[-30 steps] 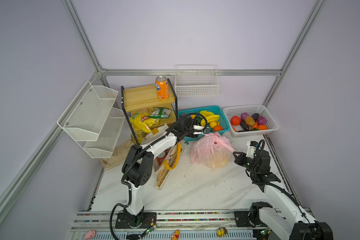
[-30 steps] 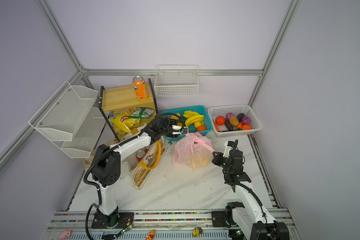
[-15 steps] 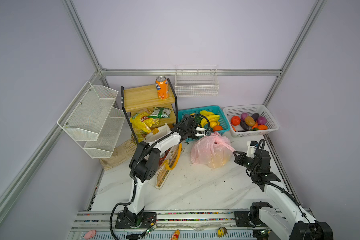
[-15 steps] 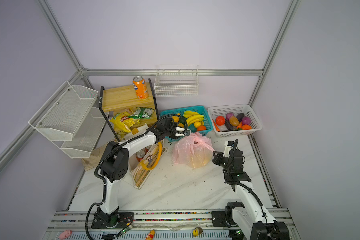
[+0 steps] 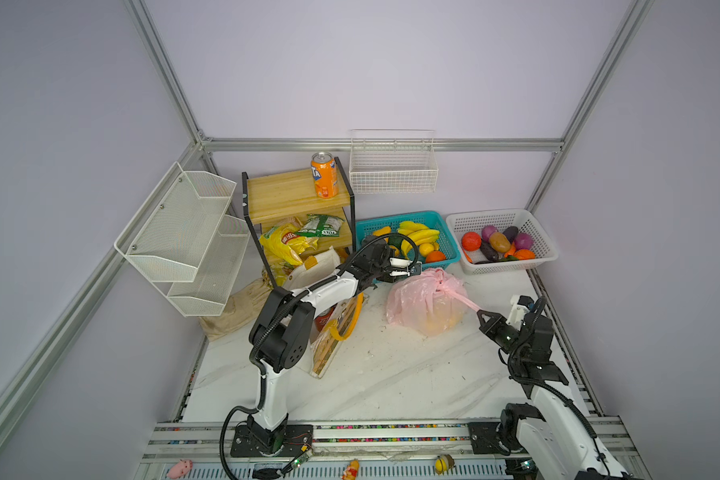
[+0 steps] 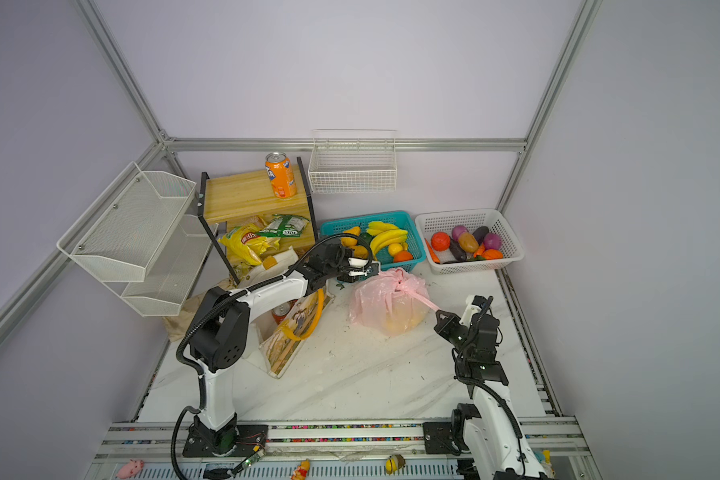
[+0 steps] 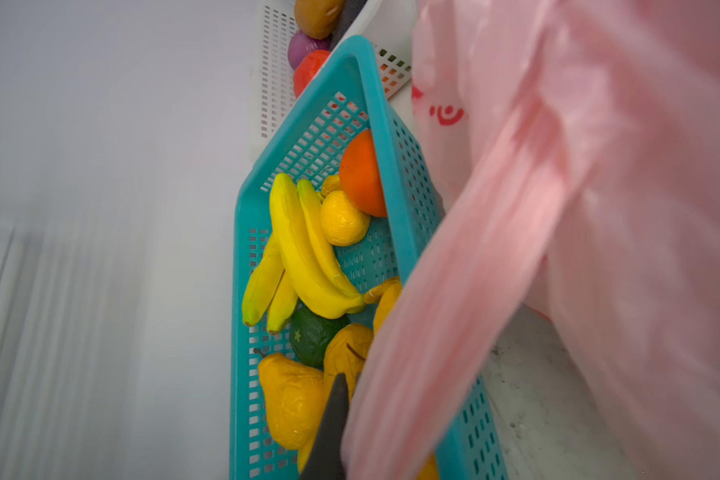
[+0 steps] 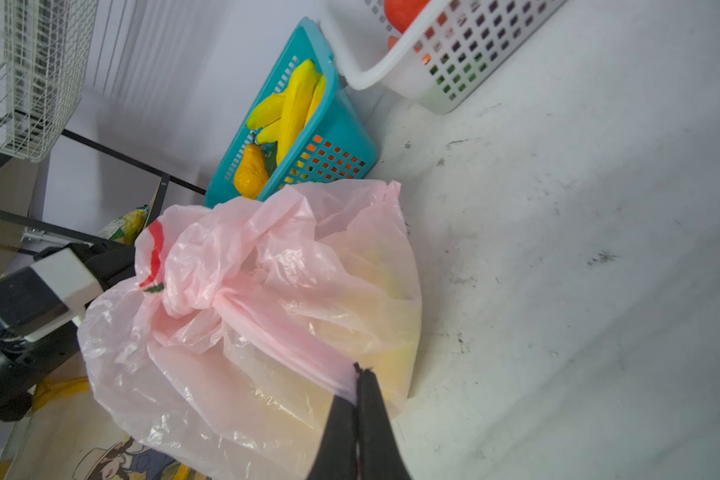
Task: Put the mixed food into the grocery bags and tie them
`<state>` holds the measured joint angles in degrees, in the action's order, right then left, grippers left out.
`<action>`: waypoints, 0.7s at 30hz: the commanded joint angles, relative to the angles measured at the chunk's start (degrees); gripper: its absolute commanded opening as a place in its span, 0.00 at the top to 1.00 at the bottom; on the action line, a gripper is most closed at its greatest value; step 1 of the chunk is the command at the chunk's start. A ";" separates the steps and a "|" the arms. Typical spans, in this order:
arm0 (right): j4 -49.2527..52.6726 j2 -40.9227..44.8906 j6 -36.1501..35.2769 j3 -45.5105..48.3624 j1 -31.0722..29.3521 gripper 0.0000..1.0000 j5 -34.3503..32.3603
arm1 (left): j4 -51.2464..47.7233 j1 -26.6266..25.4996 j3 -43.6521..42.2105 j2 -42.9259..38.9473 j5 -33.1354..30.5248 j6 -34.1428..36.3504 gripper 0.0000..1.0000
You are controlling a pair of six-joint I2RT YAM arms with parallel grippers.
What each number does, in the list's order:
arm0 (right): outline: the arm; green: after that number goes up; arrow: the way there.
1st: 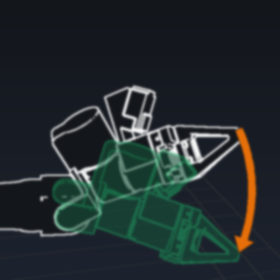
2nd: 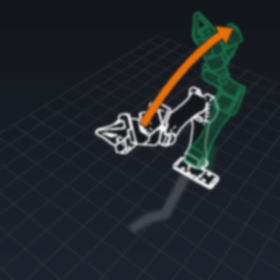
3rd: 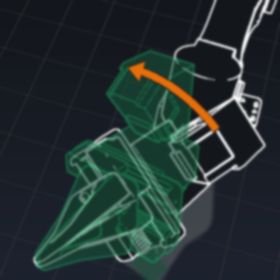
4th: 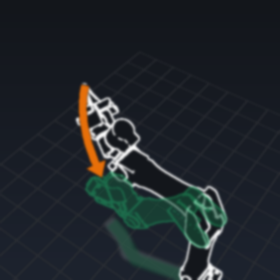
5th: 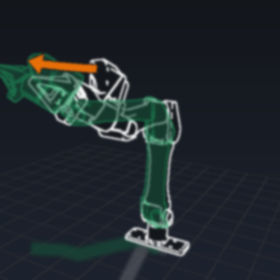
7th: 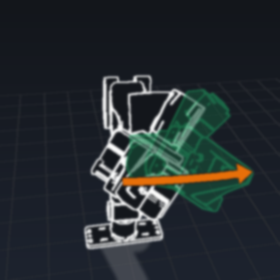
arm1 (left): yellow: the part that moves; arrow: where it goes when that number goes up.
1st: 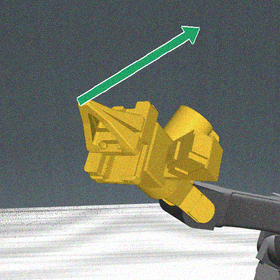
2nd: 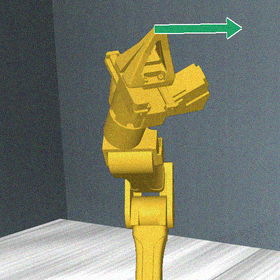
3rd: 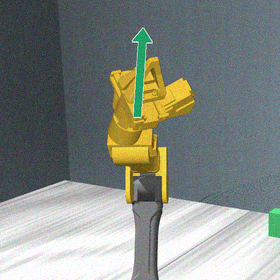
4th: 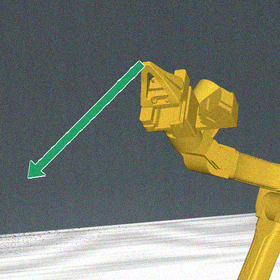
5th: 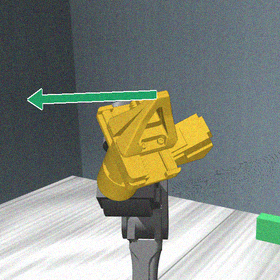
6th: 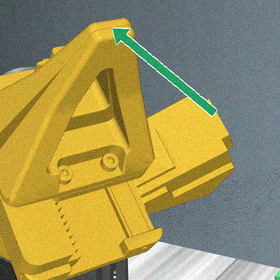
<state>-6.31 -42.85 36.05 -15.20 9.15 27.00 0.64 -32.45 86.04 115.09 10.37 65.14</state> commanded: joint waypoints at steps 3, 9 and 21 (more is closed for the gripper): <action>2.11 0.55 1.94 2.28 7.78 1.00 -1.03 | 3.59 5.26 -2.93 -1.68 -6.40 -0.27 1.00; 4.90 -0.07 -9.30 -5.93 4.31 0.82 -0.46 | 4.77 0.59 -1.64 -5.15 -1.11 -6.06 0.95; 2.63 -3.97 -17.50 -17.27 -7.42 0.37 -6.97 | 2.75 -2.53 -0.54 -17.22 5.87 -42.25 0.00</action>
<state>-2.87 -47.79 21.74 -29.26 2.11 24.91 1.21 -33.56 84.68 102.50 11.57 38.35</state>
